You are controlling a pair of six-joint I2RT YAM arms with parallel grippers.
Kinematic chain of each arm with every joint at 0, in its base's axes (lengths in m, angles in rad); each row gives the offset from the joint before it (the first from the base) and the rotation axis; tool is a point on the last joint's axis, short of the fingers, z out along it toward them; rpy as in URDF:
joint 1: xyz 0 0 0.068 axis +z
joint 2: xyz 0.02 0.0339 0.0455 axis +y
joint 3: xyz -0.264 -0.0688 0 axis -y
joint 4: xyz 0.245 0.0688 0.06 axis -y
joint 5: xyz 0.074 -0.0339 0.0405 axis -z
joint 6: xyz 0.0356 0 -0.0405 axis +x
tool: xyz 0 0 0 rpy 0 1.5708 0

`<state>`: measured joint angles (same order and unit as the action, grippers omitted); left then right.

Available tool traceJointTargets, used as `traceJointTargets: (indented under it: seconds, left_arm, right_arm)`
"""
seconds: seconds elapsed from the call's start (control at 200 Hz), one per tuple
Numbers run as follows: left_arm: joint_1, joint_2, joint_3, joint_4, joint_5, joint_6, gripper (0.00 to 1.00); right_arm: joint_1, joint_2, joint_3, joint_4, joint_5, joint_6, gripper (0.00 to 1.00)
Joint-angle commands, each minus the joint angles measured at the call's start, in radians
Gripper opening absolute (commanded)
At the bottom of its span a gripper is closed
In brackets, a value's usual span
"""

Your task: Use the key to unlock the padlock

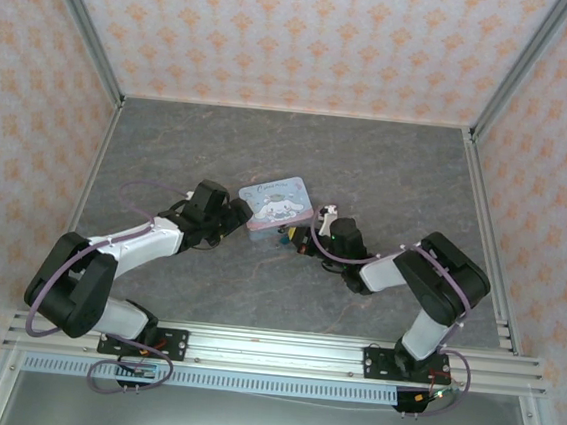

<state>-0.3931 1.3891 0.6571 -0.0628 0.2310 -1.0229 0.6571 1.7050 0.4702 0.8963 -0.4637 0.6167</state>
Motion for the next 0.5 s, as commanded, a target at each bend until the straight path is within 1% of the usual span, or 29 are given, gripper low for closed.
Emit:
traceJointTargets:
  seconds: [0.0, 0.13, 0.245, 0.34, 0.495]
  left_arm:
    - [0.001, 0.007, -0.031, -0.102, -0.038, 0.007, 0.82]
    - [0.000, 0.015, -0.033, -0.097, -0.033, 0.005, 0.83]
    - [0.001, 0.002, -0.031, -0.098, -0.033, 0.004, 0.83]
    - [0.001, -0.024, -0.022, -0.113, -0.038, 0.014, 0.84]
    - [0.002, -0.093, 0.010, -0.165, -0.064, 0.033, 0.91]
  right_arm:
    - [-0.011, -0.030, 0.004, -0.008, 0.034, -0.006, 0.00]
    - [-0.021, -0.030, -0.011, 0.012, 0.035, 0.014, 0.00]
    - [-0.025, -0.053, -0.022, 0.001, 0.028, 0.000, 0.00]
    - [-0.025, -0.102, -0.019, -0.076, 0.028, -0.044, 0.00]
    - [-0.024, -0.216, -0.021, -0.225, 0.046, -0.109, 0.00]
